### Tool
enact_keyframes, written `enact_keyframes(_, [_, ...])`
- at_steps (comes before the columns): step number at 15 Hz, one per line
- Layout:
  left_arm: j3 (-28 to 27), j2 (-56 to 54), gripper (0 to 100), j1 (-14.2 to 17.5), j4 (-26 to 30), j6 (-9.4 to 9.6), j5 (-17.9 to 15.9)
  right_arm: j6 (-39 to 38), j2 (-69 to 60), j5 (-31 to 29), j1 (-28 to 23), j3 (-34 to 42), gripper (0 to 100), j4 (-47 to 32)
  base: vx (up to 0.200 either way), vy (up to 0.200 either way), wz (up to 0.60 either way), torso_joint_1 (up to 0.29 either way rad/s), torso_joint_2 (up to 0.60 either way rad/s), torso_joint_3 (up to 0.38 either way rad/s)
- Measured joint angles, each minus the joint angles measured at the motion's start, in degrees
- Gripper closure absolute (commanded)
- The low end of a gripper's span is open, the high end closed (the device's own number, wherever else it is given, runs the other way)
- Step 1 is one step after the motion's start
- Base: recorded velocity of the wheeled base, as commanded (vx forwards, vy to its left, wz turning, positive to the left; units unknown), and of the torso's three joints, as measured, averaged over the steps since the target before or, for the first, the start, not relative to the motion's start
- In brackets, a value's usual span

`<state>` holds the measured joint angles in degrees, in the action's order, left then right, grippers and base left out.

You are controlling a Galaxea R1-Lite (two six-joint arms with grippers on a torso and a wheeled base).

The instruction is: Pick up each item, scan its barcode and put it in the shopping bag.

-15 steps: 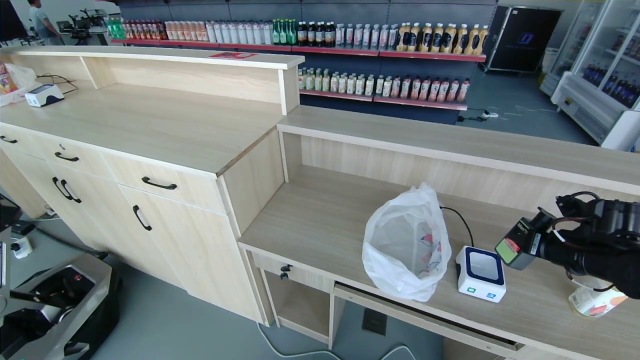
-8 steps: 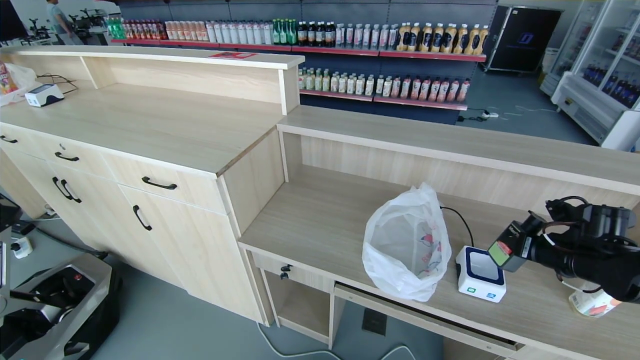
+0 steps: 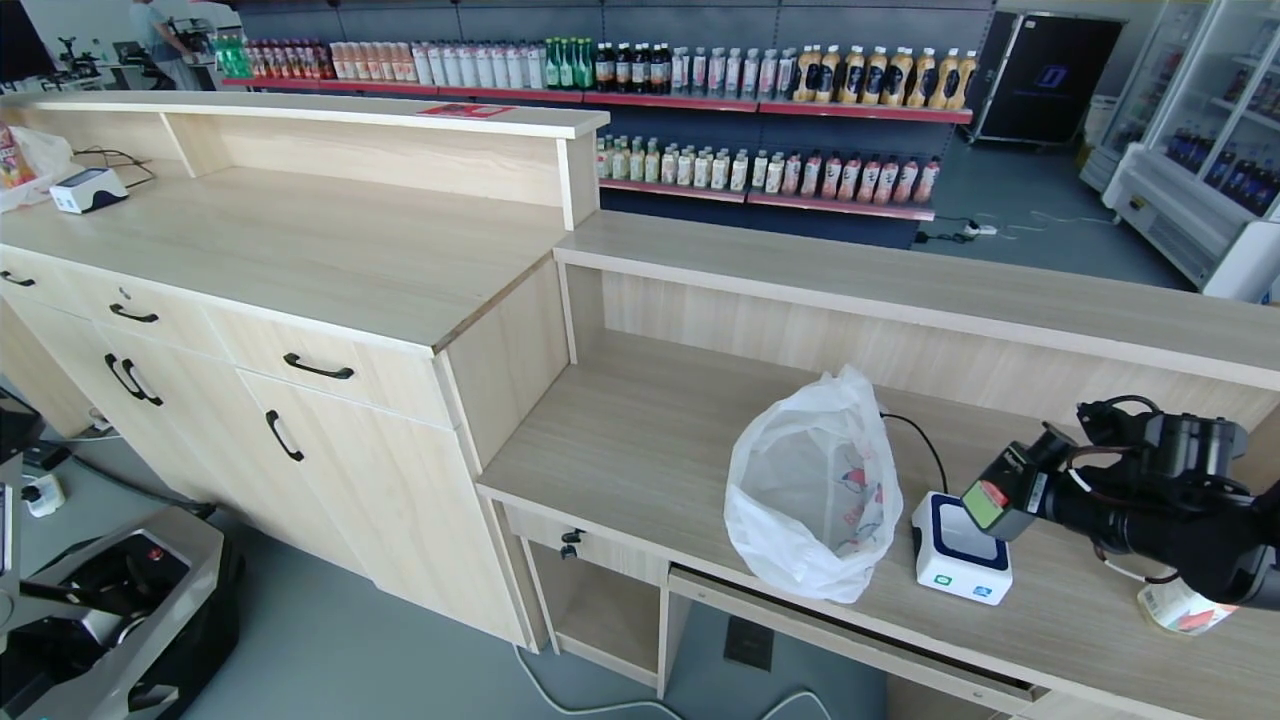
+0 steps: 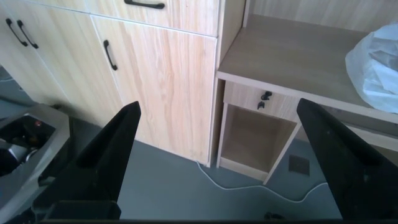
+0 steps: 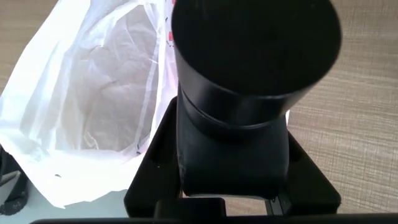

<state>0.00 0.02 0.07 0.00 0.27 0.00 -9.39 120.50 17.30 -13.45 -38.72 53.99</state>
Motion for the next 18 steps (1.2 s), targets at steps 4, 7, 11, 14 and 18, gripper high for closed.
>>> enact_keyframes(4, [0.0, 0.0, 0, 0.0, 0.0, 0.0, 0.0, -0.1, 1.1, 0.0, 0.6, -0.1, 100, 0.4, 0.0, 0.0, 0.0, 0.0, 0.0, 0.0])
enact_keyframes(7, [0.0, 0.0, 0, 0.0, 0.0, 0.0, 0.0, -0.2, 2.3, 0.0, 0.8, -0.9, 100, 1.8, 0.0, 0.0, 0.0, 0.0, 0.0, 0.0])
enact_keyframes(11, [0.0, 0.0, 0, 0.0, 0.0, -0.02, 0.0, -0.2, 4.1, 0.0, 1.3, -2.8, 100, 2.4, 0.0, 0.0, 0.0, 0.0, 0.0, 0.0])
enact_keyframes(14, [0.0, 0.0, 0, 0.0, 0.0, 0.0, 0.0, -0.2, 5.2, 0.0, 1.7, -3.7, 100, 2.9, 0.0, 0.0, 0.0, 0.0, 0.0, 0.0])
enact_keyframes(18, [0.0, 0.0, 0, 0.0, 0.0, -0.02, 0.0, -0.2, 5.9, 0.0, 1.8, -3.7, 100, 3.2, 0.0, 0.0, 0.0, 0.0, 0.0, 0.0])
